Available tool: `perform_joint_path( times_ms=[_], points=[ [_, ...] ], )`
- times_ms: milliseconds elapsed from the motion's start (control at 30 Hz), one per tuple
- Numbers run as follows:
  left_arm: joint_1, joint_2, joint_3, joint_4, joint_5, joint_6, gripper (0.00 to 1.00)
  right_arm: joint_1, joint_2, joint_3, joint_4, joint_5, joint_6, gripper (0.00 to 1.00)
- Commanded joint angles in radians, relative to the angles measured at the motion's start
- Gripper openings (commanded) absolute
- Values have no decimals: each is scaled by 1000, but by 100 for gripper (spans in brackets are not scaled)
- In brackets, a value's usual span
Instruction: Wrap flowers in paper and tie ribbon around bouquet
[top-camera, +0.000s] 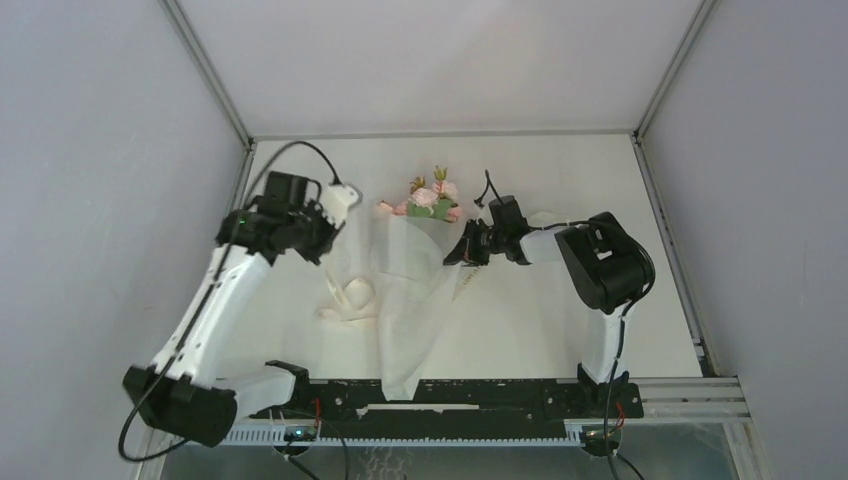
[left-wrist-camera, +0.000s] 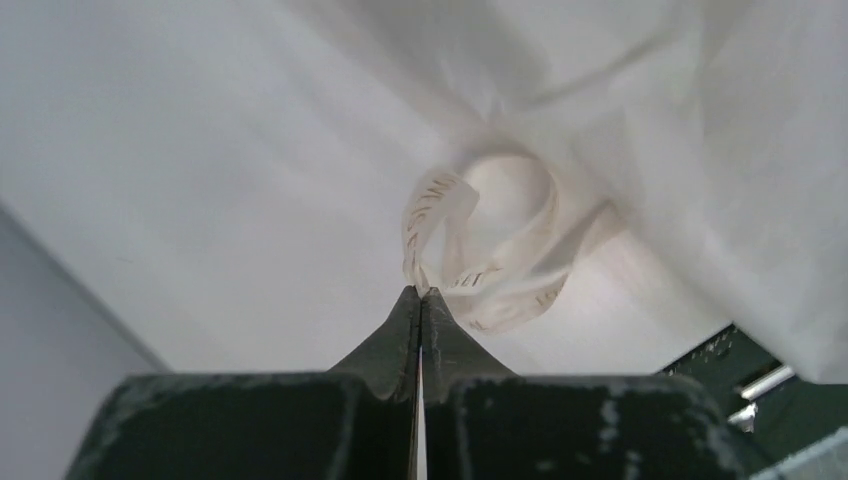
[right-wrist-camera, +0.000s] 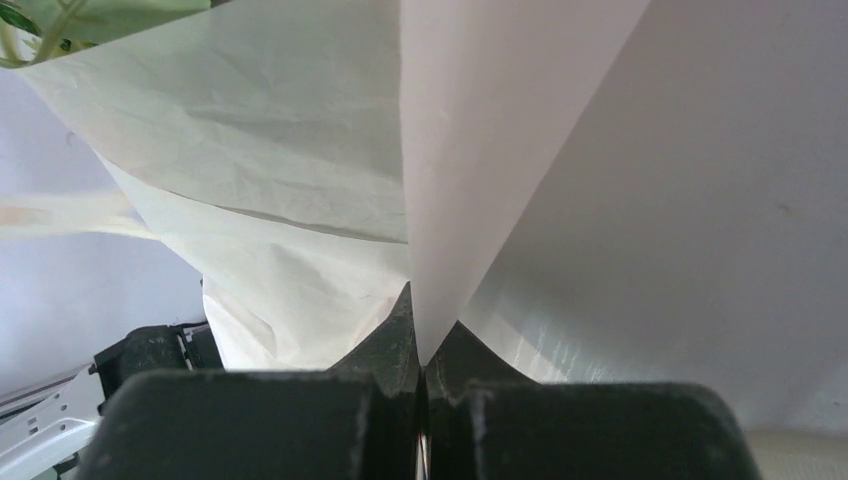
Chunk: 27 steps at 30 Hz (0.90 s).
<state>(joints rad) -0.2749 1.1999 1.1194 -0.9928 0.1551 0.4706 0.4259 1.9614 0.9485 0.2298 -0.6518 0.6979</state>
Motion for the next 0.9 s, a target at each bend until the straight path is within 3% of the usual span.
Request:
perform_joint_path(
  times_ms=[0, 267, 400, 533, 600, 700, 867],
  points=[
    [-4, -78, 307, -163, 69, -24, 0, -16, -60, -10, -31, 12, -62, 0],
    [-36, -93, 474, -210, 110, -89, 0, -32, -86, -23, -89, 36, -108, 0],
    [-35, -85, 753, -216, 74, -167, 0, -42, -92, -22, -113, 30, -131, 0],
    [-67, -64, 952, -230, 177, -238, 1, -55, -95, -22, -136, 25, -153, 0],
    [-120, -56, 911, -215, 240, -273, 1, -55, -94, -22, -132, 16, -154, 0],
    [-201, -26, 725, -121, 276, -335, 0, -43, -85, -22, -113, -3, -143, 0],
    [-302, 148, 425, 124, 304, -407, 0, -43, -77, -22, -87, -12, -119, 0]
  ],
)
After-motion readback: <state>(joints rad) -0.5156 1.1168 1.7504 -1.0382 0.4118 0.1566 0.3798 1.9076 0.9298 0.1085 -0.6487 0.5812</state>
